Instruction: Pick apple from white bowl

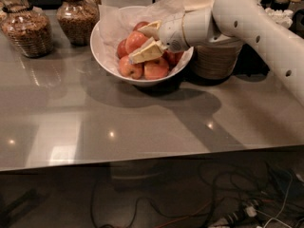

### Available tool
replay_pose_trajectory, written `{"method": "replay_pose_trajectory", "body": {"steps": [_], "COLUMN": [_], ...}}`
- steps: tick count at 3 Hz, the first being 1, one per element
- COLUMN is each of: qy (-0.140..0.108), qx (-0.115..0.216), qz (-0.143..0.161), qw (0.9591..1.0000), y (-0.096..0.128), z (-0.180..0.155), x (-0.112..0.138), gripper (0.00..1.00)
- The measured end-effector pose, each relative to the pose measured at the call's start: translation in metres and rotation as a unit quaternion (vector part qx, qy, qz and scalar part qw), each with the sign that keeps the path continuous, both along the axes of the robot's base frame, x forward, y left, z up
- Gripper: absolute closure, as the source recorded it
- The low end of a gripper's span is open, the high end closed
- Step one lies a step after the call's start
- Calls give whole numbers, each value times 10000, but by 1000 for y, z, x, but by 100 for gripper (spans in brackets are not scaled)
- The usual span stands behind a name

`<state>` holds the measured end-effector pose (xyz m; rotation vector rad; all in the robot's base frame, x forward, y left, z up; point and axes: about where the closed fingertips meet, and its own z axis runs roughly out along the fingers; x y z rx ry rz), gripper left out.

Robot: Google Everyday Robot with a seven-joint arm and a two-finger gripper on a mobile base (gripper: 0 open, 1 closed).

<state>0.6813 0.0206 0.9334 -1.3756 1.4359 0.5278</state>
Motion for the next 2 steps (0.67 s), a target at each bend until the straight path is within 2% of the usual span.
{"method": "replay_pose_trajectory", "body": {"steps": [1, 2], "qy": [-105, -65], "qx": [47, 87], "qz": [145, 363], "qw": [9998, 9993], "y": [5, 3], "z": [16, 30], "x": [-7, -25], "gripper": [100, 100]}}
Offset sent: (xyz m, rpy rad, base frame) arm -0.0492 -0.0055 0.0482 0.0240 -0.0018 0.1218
